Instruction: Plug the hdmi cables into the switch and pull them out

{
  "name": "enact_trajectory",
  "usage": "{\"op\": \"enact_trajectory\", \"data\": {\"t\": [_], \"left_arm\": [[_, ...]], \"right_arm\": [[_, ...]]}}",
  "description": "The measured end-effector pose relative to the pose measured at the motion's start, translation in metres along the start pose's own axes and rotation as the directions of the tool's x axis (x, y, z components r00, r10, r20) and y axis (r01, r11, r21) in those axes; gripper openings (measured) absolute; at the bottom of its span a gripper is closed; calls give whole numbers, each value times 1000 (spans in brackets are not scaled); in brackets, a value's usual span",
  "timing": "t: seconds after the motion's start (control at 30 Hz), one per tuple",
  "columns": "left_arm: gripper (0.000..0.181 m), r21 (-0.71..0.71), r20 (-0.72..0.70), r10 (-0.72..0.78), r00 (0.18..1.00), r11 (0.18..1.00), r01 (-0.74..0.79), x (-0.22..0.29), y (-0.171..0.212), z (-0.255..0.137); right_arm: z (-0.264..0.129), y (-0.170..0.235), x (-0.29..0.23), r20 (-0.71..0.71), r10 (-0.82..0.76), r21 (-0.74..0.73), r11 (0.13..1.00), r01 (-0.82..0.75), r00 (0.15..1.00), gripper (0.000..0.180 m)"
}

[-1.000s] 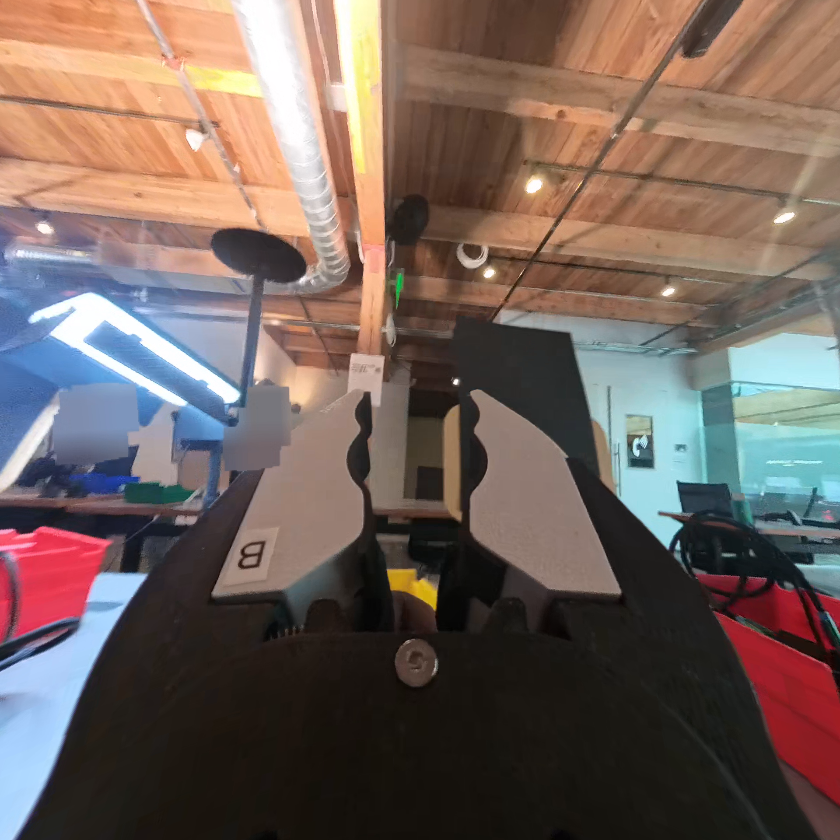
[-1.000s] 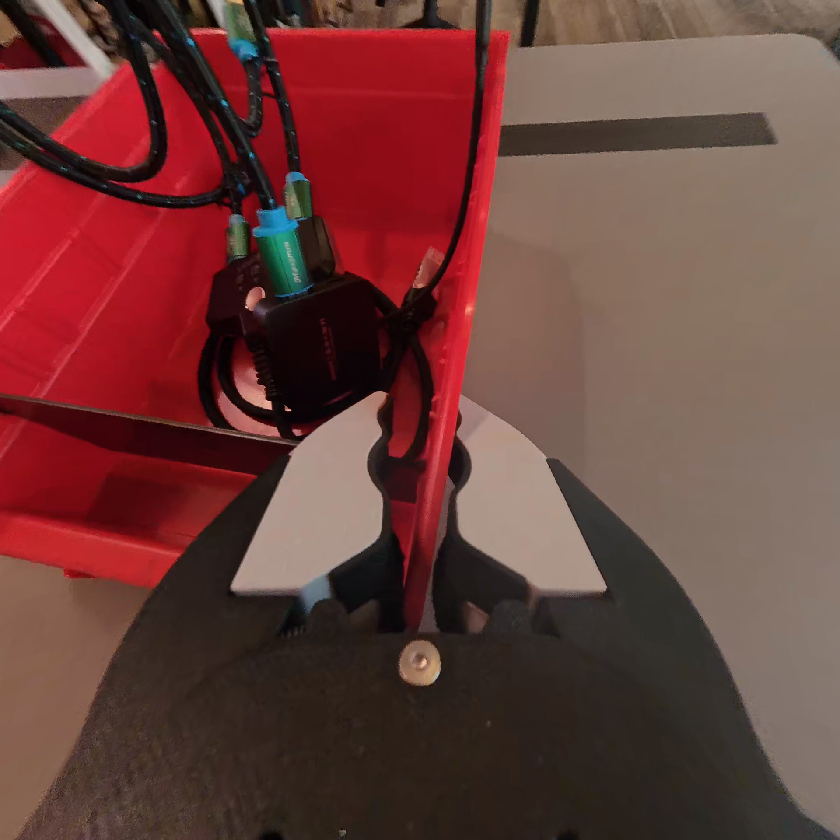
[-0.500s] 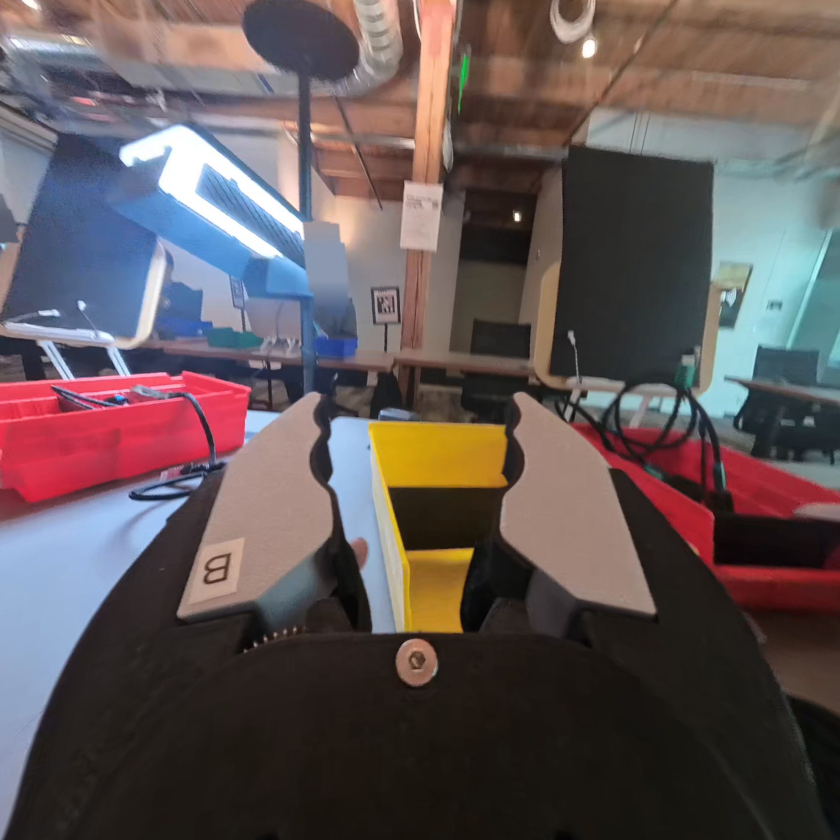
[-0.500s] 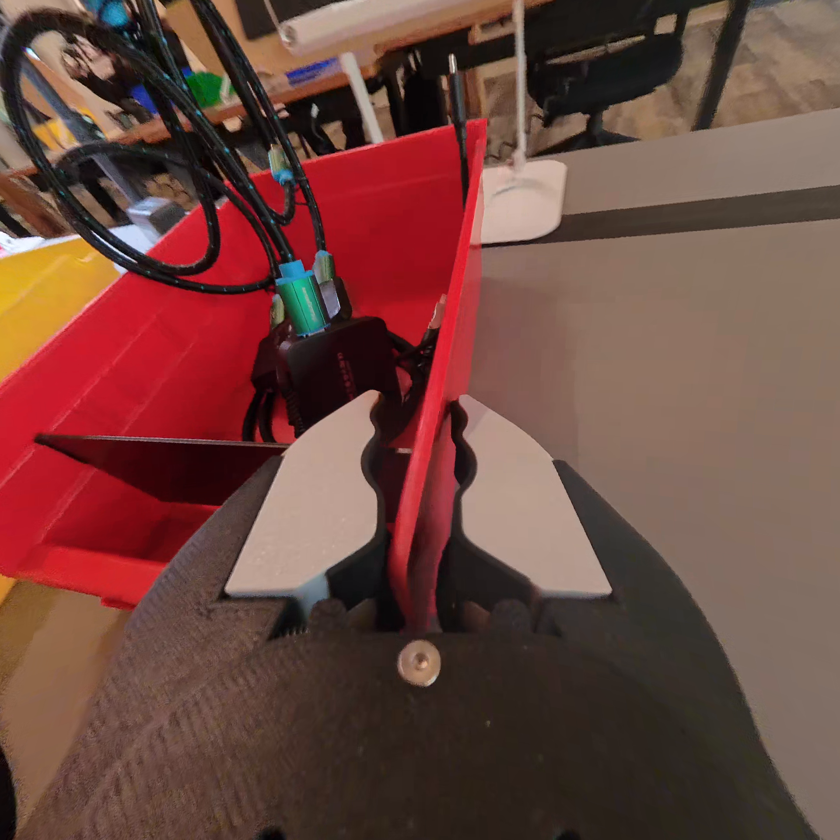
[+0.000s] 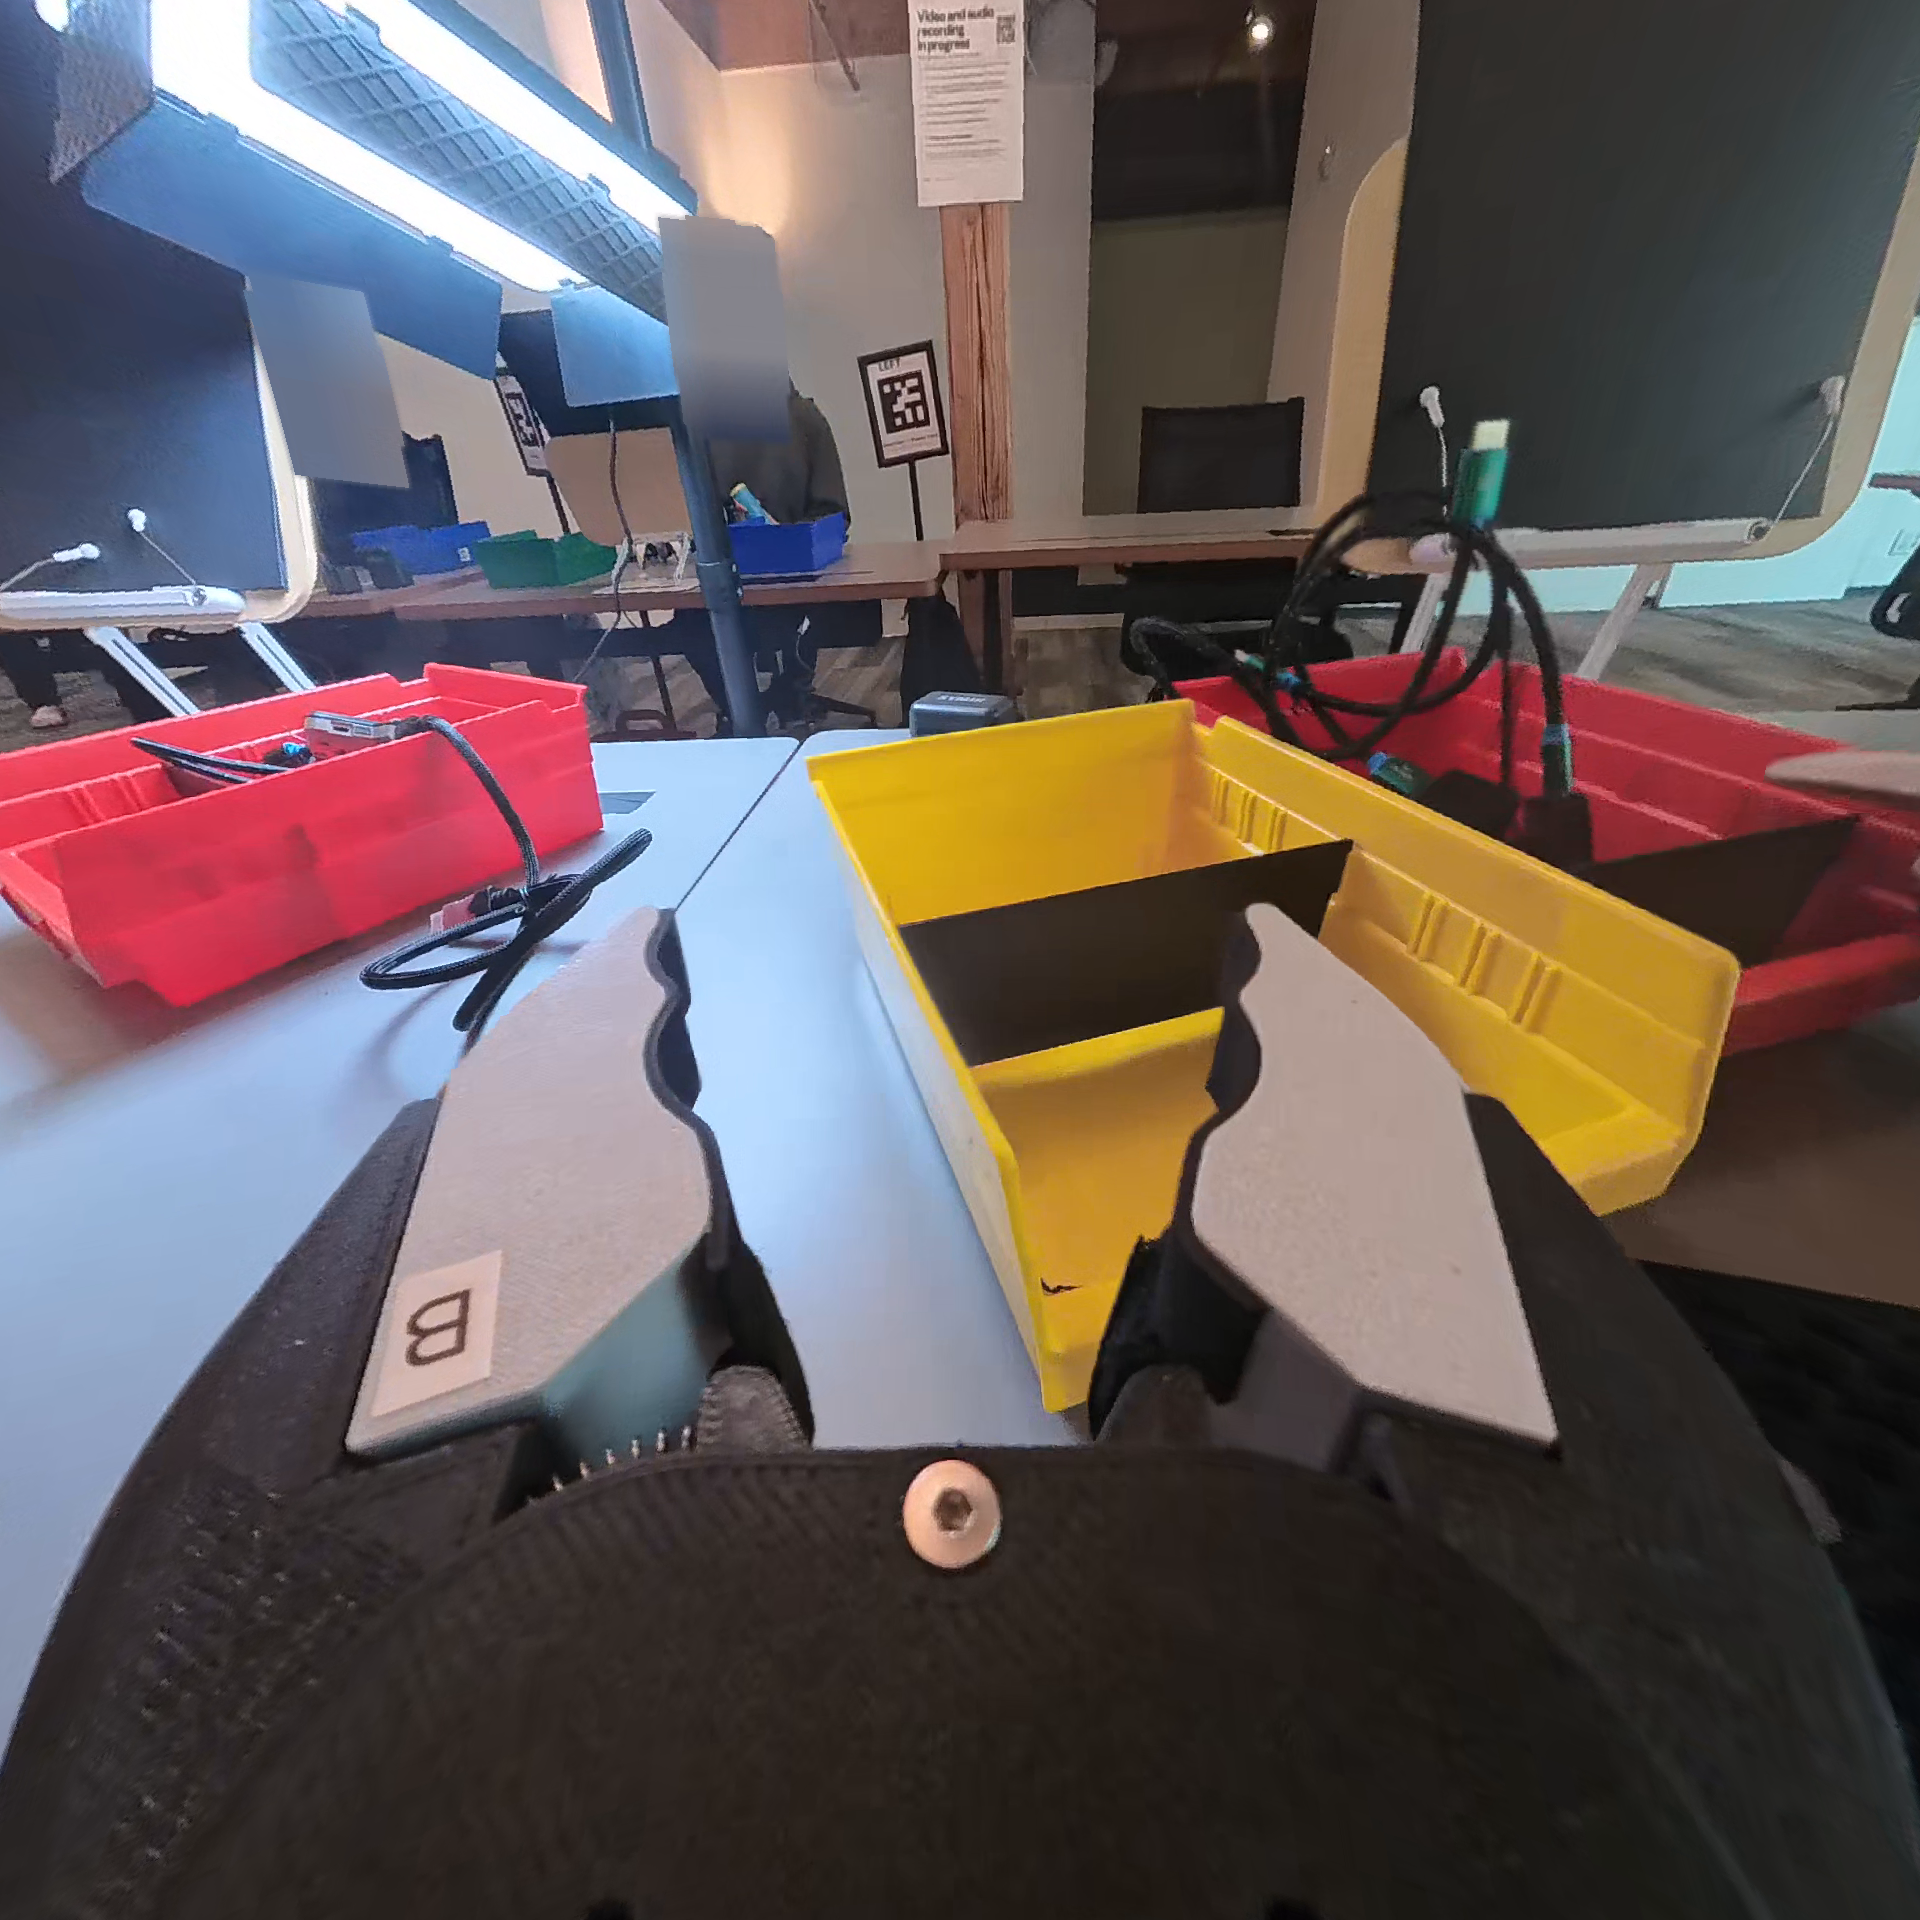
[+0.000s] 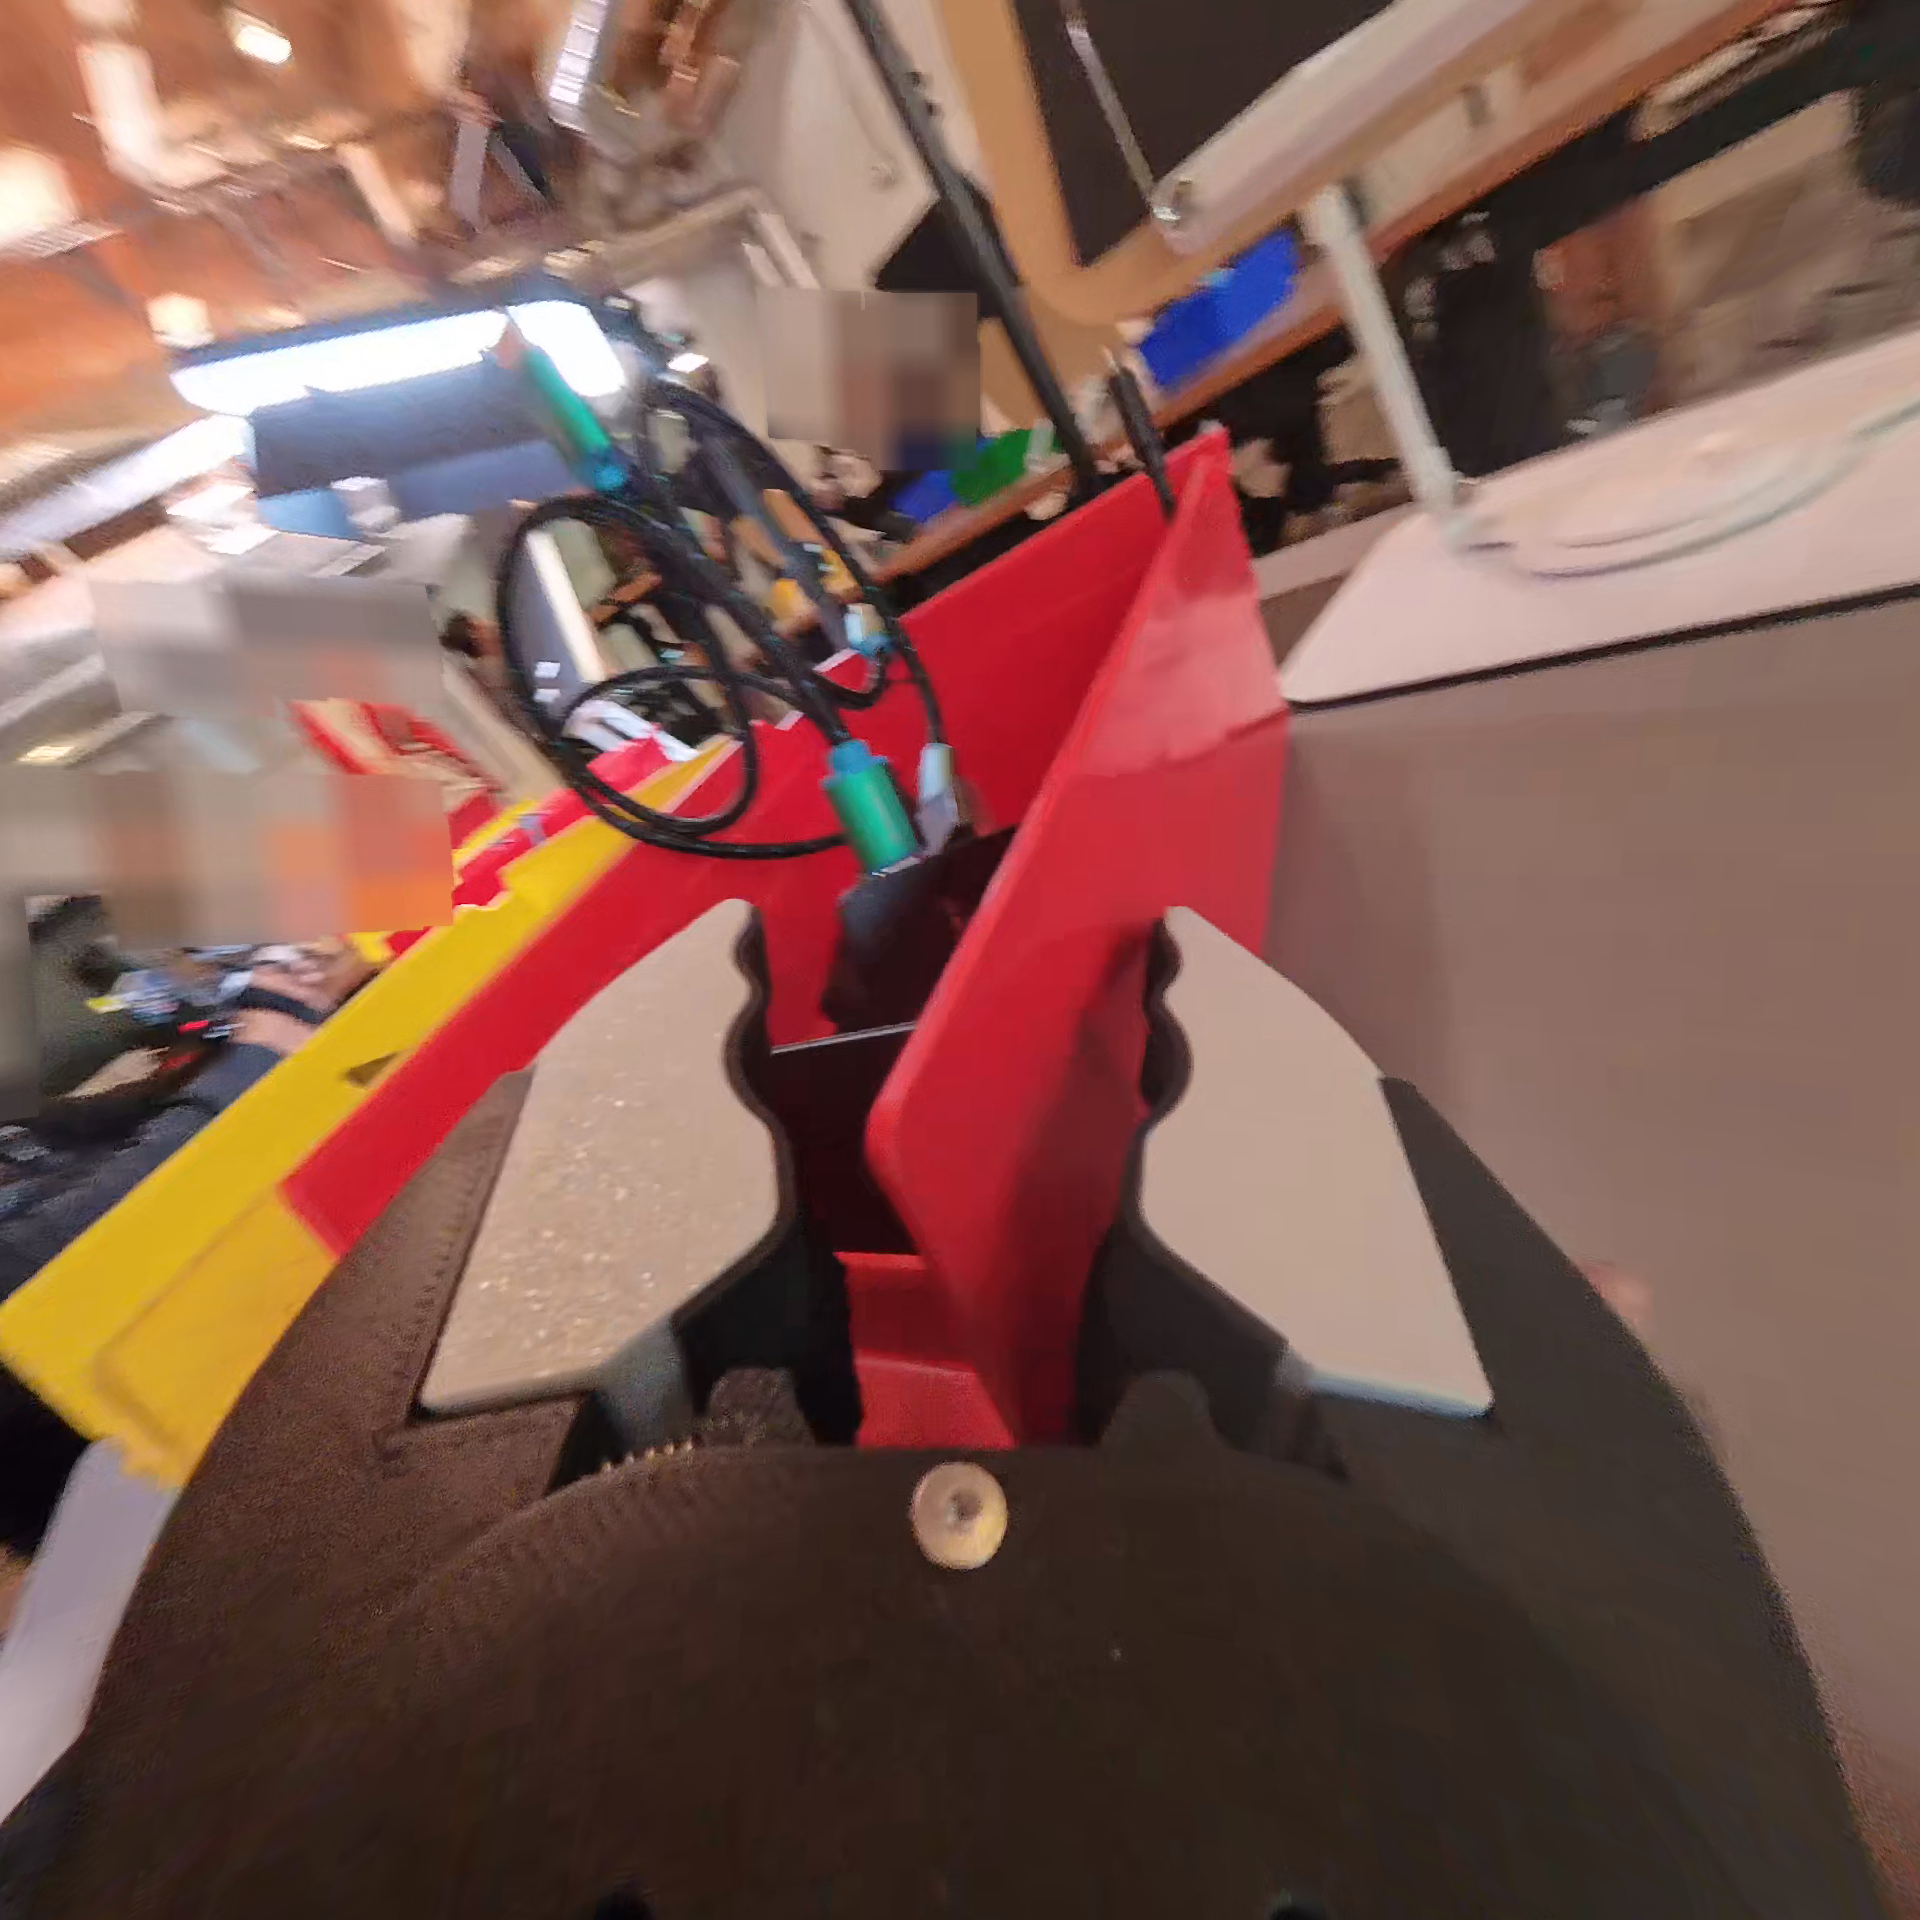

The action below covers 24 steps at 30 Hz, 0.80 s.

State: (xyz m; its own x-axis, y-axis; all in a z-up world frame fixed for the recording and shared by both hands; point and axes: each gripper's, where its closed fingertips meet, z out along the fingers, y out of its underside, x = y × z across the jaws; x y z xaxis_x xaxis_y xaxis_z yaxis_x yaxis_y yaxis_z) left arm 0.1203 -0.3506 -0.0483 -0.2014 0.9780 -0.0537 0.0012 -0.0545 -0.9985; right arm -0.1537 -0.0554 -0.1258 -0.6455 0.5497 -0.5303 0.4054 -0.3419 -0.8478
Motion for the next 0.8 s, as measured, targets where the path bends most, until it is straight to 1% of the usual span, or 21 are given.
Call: {"op": "enact_trajectory", "data": {"t": [0.03,0.07,0.1,0.13,0.2,0.23,0.3,0.33,0.37,0.4,0.47,0.5,0.57,0.63,0.67,0.73,0.77,0.8], "left_arm": [[101,-9,-6,11,1000,1000,-11,1,2,1],[105,-21,-17,18,1000,1000,-18,3,4,2],[108,-38,-27,17,999,999,-18,4,8,4],[112,-62,-35,10,999,998,-13,5,13,5],[122,-120,-37,4,999,993,-9,3,24,9],[126,-152,-27,11,1000,988,-15,1,31,10],[131,-211,-3,35,999,977,-35,-5,43,12],[131,-232,1,40,999,972,-39,-7,48,13],[131,-246,-2,34,999,969,-34,-8,52,15],[131,-261,-14,19,1000,965,-22,-7,57,16],[130,-304,-44,-9,999,953,-5,-3,69,20],[129,-327,-58,-13,998,945,-7,0,75,22],[125,-361,-87,-15,996,932,-18,5,85,26],[110,-376,-119,-11,993,926,-35,13,89,30],[100,-368,-129,-6,992,929,-42,16,88,33],[81,-333,-160,-12,987,942,-43,26,82,38],[69,-316,-169,-18,985,948,-37,31,79,41],[64,-312,-135,-16,991,950,-27,28,79,44]], "right_arm": [[0,-3,-6,56,9,12,1000,-10,998,83],[-2,-9,-9,77,12,55,998,-16,997,101],[-8,-21,-10,70,0,143,990,-10,998,117],[-17,-35,-11,47,-29,261,965,16,998,126],[-44,-61,-25,-17,-145,467,874,136,989,134],[-55,-68,-41,-40,-235,519,825,221,971,135],[-68,-68,-84,-40,-397,551,756,352,917,137],[-71,-66,-106,-25,-440,562,737,377,898,137],[-75,-61,-130,13,-464,574,729,374,886,134],[-78,-53,-151,59,-479,579,731,360,876,128],[-79,-28,-184,138,-484,554,761,337,864,119],[-75,-12,-194,169,-474,516,790,332,864,116],[-61,20,-200,199,-441,410,848,335,875,116],[-46,53,-201,221,-474,283,867,409,852,98],[-39,65,-200,220,-517,232,851,471,827,90],[-31,76,-197,182,-614,164,789,592,768,63],[-26,86,-190,156,-669,108,743,660,727,45],[-20,101,-180,147,-722,32,686,727,676,36]]}}
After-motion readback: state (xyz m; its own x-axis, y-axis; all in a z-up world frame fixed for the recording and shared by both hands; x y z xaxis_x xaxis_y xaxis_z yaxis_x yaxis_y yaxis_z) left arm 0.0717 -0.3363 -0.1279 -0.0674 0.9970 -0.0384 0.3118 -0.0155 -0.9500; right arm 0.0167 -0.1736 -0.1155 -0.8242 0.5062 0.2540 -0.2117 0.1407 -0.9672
